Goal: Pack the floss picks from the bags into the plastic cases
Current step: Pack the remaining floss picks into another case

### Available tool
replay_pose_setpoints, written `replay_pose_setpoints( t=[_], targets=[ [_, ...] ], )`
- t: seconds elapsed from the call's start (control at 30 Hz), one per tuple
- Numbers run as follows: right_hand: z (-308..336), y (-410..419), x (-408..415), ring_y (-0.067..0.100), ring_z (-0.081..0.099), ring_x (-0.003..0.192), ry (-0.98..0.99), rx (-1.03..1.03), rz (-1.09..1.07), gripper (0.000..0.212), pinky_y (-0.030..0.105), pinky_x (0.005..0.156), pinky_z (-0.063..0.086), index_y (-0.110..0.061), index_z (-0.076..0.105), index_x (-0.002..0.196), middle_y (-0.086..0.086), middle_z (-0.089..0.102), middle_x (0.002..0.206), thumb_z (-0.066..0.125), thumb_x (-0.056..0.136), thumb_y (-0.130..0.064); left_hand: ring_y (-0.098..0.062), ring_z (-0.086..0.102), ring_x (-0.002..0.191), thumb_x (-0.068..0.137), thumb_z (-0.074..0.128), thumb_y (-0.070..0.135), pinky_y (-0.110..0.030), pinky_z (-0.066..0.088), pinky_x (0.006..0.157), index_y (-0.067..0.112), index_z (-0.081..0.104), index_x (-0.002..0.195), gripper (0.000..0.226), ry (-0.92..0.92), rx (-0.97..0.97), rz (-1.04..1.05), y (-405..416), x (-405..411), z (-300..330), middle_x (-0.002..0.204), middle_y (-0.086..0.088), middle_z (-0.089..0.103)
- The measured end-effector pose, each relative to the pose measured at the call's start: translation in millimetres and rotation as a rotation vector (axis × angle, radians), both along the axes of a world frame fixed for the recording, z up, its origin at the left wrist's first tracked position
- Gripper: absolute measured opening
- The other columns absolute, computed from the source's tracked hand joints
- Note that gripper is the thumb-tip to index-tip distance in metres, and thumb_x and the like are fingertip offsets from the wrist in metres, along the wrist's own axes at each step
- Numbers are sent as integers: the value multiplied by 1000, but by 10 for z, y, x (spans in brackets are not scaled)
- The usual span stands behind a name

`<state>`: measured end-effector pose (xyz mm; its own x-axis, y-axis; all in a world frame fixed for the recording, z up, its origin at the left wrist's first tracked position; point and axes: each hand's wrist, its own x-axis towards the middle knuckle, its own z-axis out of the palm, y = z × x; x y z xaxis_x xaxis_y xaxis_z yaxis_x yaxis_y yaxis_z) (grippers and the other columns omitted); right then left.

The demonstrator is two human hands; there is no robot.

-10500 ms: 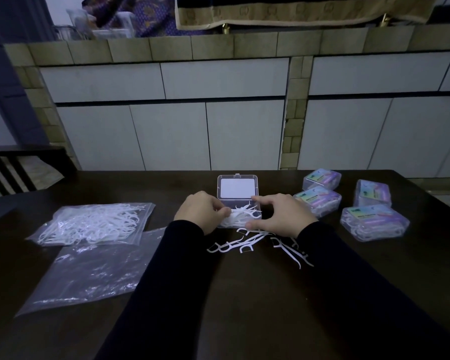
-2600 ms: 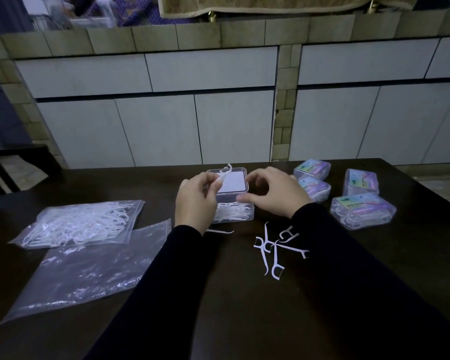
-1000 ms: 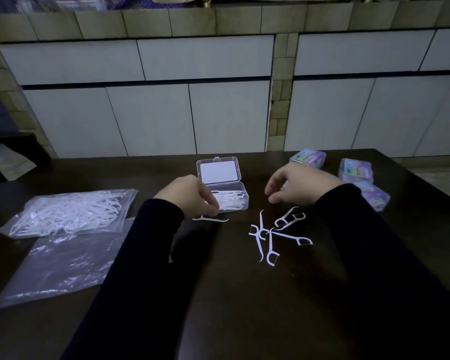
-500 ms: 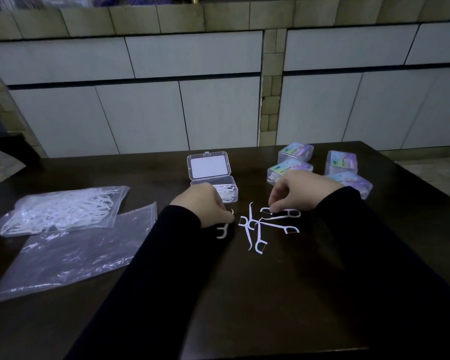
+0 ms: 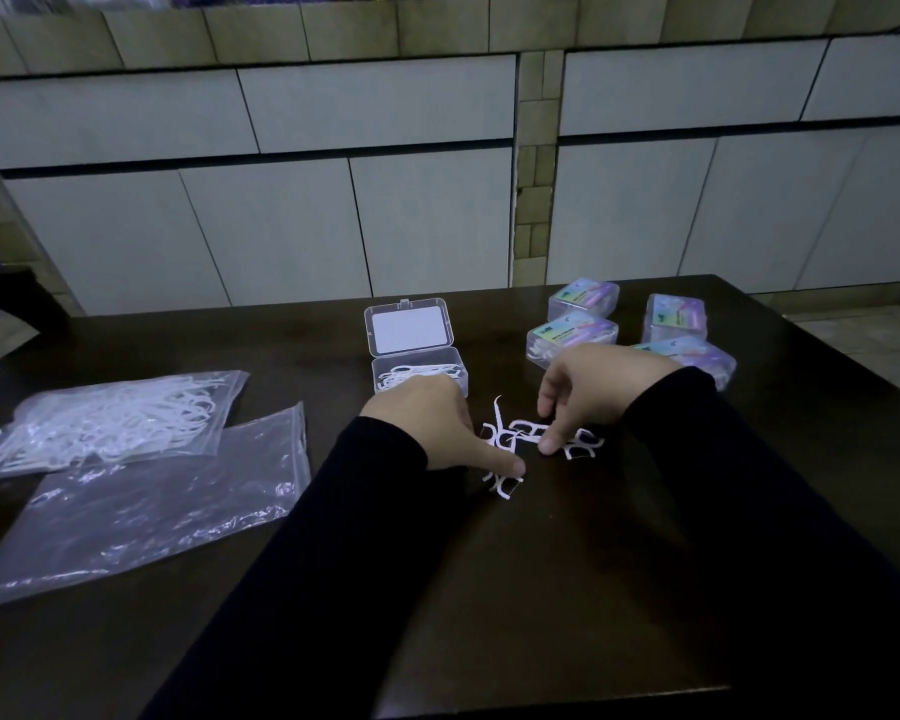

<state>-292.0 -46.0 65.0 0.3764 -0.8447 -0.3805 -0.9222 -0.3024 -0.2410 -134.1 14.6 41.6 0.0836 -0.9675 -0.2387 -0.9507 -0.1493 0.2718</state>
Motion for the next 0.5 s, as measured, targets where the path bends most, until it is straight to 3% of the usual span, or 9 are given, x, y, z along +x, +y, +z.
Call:
replay_pose_setpoints(
  t=[0.13,0.3,0.5],
  targets=[
    [-34,-16,-3,11,59,93,-32,-61,4,18,24,78,47,-21,69,101,-3,65,97,73,83,-24,-8,59,83,76,72,52,-18,43,64,19,74,92,37,136,39,-9,14,111,47,89,5,69],
    [-77,-52,20,7,58,86,-42,-73,51,5,23,77,48,-25,67,90,-8,64,90,68,87,-22,-8,58,80,82,72,37,-14,38,56,21,73,88,16,150,4,24,10,259,81,86,6,67],
    [-83,-50,75,10,58,99,-123,-83,124,11,22,76,46,-29,64,89,-10,61,95,70,85,-21,-9,61,85,83,70,41,-20,47,69,22,71,96,23,117,-77,31,-13,187,35,90,6,68]
  ],
)
